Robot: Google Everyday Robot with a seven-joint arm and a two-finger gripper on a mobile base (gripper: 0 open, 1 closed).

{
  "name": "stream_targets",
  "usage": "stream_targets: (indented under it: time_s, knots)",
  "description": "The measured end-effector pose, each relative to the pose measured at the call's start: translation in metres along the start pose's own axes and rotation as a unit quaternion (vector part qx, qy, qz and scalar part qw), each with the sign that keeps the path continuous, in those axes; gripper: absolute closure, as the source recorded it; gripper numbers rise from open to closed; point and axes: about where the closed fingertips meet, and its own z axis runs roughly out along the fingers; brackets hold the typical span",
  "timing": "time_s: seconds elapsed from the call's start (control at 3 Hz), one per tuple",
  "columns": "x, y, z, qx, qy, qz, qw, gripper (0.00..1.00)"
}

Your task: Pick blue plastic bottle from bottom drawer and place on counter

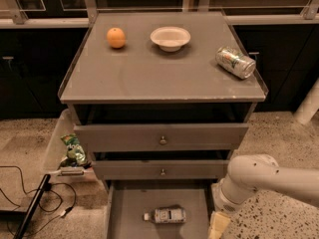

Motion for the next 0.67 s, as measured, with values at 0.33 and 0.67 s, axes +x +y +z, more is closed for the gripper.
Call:
stream_targets:
  time_s: [0.33,0.67]
  knots:
    - [0.007,-0.008,0.031,0.007,-0.018,0.003,0.9998,0.00]
    - [0.004,-0.033,0.087,0.026,-0.064,-0.018,0.9974,0.00]
